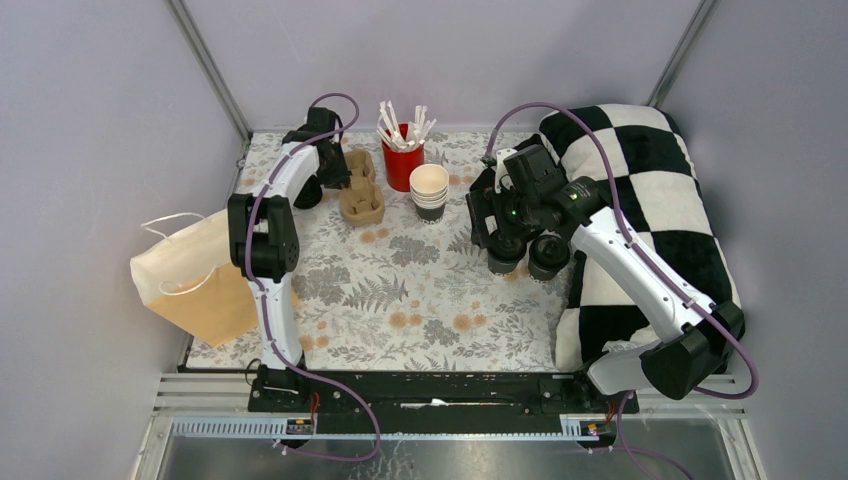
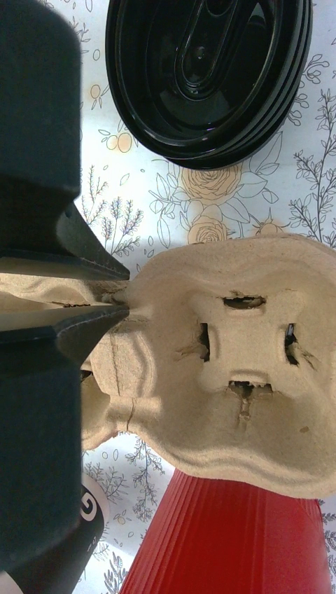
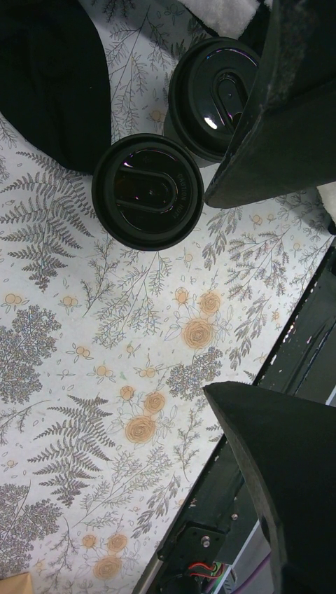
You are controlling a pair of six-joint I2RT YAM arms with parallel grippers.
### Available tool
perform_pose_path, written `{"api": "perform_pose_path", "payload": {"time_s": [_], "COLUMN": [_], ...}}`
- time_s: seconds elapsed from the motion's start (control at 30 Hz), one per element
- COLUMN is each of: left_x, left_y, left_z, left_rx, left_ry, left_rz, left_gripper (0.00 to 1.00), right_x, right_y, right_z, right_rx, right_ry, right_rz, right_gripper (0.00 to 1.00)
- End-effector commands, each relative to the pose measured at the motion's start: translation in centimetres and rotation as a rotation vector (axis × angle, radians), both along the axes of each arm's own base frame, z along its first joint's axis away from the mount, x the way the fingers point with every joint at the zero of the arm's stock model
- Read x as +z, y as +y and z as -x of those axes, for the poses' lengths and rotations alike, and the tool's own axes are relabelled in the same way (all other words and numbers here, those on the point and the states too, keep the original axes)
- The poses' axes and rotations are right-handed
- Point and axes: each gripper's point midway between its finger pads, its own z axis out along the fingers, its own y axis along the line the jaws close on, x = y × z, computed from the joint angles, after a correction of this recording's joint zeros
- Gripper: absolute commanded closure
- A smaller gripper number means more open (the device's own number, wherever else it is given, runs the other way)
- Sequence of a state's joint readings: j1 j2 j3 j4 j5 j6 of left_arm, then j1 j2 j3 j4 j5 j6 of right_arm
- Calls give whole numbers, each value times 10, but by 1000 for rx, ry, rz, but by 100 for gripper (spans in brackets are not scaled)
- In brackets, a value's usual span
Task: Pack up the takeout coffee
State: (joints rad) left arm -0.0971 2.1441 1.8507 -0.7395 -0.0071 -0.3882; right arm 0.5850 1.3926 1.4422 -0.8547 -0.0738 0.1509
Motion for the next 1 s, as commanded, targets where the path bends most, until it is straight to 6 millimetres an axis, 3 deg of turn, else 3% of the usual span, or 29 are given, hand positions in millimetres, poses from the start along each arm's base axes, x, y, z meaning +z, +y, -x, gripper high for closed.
{"api": "perform_pose_path", "payload": {"time_s": [0.0,0.4,0.53,0.73,0.87,0.97], "left_x": [38,40,38,64,90,81], "left_y": [0,-6,-7,-12,-30,-34], "left_z": [-15,-22,-21,-14,-7,-2], "left_rx": [-4,-11,-14,-49,-98,-122], "left_ry": [-102,-110,-101,-157,-312,-319], "left_rz": [7,12,10,37,145,170], "left_gripper": [80,99,100,100,100,100], "right_x": [3,2,2,4,4,3], "right_y": [5,7,7,6,6,8], "right_z": [-3,-3,-2,-3,-3,-2], "right_rx": [9,11,11,9,8,13], "right_ry": [-5,2,4,-3,-8,-2], "right_rz": [-34,-39,-38,-38,-37,-48], "right_gripper": [0,0,0,0,0,0]}}
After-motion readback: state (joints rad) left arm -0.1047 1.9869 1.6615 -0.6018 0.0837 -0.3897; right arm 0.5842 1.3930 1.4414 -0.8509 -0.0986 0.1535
